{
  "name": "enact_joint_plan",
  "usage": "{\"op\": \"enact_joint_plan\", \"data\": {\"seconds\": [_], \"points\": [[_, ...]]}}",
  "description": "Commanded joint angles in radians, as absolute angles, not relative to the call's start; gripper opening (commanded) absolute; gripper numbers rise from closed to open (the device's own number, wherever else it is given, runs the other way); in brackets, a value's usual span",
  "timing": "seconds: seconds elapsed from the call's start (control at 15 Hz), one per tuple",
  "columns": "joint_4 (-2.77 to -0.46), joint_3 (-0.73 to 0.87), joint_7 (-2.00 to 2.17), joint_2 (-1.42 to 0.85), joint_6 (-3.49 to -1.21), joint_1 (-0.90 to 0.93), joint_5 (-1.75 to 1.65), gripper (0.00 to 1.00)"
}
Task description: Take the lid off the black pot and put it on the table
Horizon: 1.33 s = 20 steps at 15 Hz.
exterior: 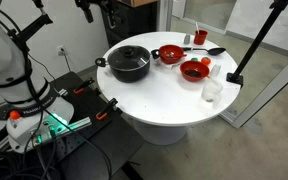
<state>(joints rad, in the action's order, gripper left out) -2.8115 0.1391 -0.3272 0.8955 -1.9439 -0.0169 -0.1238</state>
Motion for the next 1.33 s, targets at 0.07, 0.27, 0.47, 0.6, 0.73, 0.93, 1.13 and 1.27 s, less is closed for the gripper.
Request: {"op": "enact_joint_plan", "data": {"seconds": [0.07, 0.27, 0.47, 0.6, 0.73, 0.93, 1.13, 1.27], "points": [[-2.815, 0.146, -0.330, 0.874, -1.950, -0.003, -0.119, 1.00], [-2.797, 0.128, -0.286, 0.820, -1.990, 0.003, -0.106, 1.00], [-2.793, 0.090, -0.207, 0.736, -2.072, 0.002, -0.104, 1.00], [-2.791, 0.062, -0.151, 0.672, -2.128, 0.000, -0.103, 1.00], [-2.792, 0.039, -0.102, 0.615, -2.188, 0.001, -0.096, 1.00], [-2.797, 0.014, -0.056, 0.541, -2.273, 0.004, -0.092, 1.00], [-2.798, 0.000, -0.026, 0.465, -2.364, 0.010, -0.082, 1.00], [-2.786, -0.005, -0.019, 0.407, -2.405, 0.018, -0.071, 1.00]]}}
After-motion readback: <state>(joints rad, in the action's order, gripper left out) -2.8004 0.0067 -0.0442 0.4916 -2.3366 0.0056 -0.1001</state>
